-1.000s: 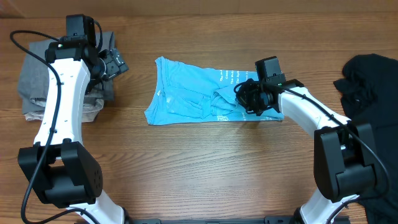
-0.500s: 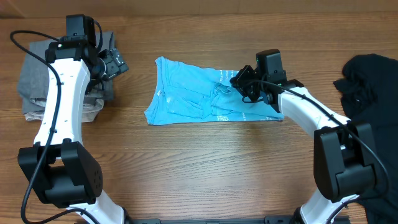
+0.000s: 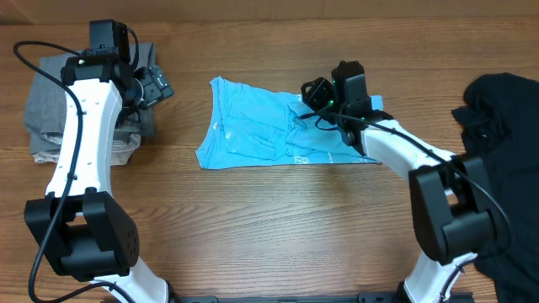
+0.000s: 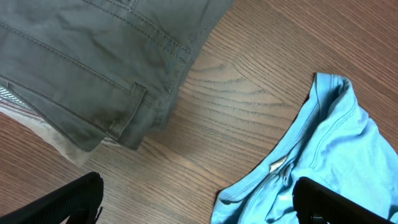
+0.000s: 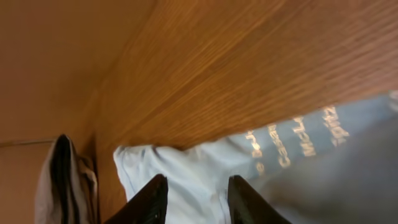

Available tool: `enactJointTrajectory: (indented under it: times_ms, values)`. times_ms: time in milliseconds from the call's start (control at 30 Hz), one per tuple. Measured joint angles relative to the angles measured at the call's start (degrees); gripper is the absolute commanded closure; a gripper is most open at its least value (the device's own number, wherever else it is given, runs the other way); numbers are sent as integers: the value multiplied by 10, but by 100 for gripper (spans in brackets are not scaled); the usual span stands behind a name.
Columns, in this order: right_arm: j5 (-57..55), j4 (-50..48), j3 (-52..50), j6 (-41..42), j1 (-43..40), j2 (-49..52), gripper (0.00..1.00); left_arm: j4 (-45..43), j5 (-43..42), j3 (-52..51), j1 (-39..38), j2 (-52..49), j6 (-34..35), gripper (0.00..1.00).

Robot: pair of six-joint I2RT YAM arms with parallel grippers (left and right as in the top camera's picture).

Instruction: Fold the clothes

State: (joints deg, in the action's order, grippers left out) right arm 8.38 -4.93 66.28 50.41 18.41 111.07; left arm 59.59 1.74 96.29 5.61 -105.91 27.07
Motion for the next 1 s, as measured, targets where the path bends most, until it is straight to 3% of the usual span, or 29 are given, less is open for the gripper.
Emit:
enactJointTrajectory:
  times_ms: [133, 233, 400, 433, 667, 1000]
  values:
    - [23, -46, -1, -42, -7, 13, 62, 0, 0, 0, 0, 0, 0, 0]
    - [65, -28, 5, -66, -26, -1, 63, 0, 0, 0, 0, 0, 0, 0]
    - [103, 96, 21, -88, -78, -70, 94, 0, 0, 0, 0, 0, 0, 0]
    - [107, 125, 24, -95, -85, -86, 96, 0, 0, 0, 0, 0, 0, 0]
    - [106, 322, 35, -191, -79, -116, 96, 0, 0, 0, 0, 0, 0, 0]
    - [92, 356, 28, -304, -60, -17, 96, 0, 0, 0, 0, 0, 0, 0]
